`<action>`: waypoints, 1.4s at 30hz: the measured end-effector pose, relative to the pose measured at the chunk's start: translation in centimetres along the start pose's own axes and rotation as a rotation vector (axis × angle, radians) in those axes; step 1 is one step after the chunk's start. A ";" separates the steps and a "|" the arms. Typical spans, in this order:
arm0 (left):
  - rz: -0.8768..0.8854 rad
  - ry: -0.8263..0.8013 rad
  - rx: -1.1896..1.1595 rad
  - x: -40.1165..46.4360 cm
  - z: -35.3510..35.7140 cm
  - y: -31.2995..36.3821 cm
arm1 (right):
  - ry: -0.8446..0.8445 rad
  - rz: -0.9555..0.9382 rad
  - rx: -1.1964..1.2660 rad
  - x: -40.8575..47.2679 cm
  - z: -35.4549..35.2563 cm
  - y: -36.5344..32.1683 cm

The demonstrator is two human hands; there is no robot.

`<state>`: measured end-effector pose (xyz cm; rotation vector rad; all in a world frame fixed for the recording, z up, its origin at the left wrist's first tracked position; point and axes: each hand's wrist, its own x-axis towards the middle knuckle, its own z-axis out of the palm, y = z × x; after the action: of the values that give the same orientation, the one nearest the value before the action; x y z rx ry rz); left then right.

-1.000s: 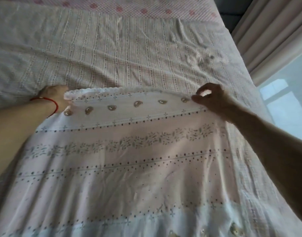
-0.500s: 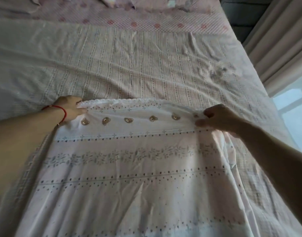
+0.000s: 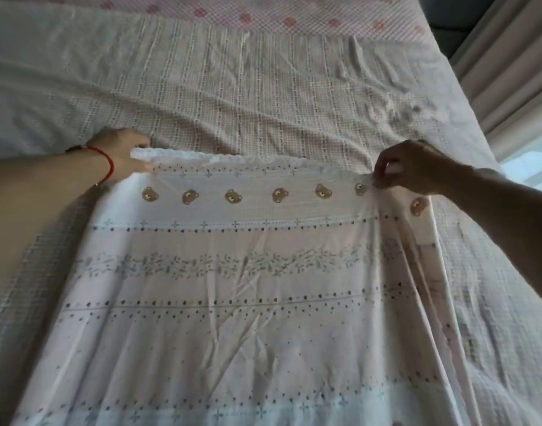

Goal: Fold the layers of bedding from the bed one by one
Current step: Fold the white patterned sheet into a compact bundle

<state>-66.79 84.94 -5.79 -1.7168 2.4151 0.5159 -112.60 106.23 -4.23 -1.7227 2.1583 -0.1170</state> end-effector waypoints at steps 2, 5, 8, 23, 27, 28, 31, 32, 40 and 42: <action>-0.053 0.037 -0.018 -0.1 1.9 0.2 | 0.030 0.030 0.023 0.1 1.8 0.6; -0.120 0.080 -0.058 -0.2 5.6 0.7 | 0.087 0.167 0.178 -0.1 6.0 1.5; -0.141 0.098 -0.091 -0.2 6.1 0.7 | 0.173 0.372 0.303 -0.2 7.1 2.4; -0.033 0.025 0.227 -15.9 12.4 0.5 | 0.012 0.105 -0.190 -14.5 12.3 -2.8; 0.076 0.215 0.232 -22.0 10.6 5.9 | 0.202 -0.010 -0.023 -18.8 10.8 -9.8; 0.130 0.218 0.222 -24.6 11.3 7.0 | 0.204 -0.125 -0.024 -20.9 11.2 -11.7; 0.179 -0.002 0.285 -31.8 14.7 7.9 | 0.044 -0.315 -0.184 -26.7 14.8 -12.7; 0.173 -0.075 0.289 -32.5 15.9 7.5 | -0.033 -0.278 -0.219 -27.3 15.8 -11.6; 0.087 0.053 0.098 -40.7 13.0 5.9 | 0.004 -0.110 -0.181 -32.6 13.9 -8.2; 0.025 0.151 0.167 -46.6 12.7 3.7 | -0.009 -0.235 -0.183 -38.6 14.1 -9.0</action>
<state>-55.38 131.97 -2.87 -1.7140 2.5026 0.1859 -92.60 143.20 -5.48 -2.0722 2.0059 0.0269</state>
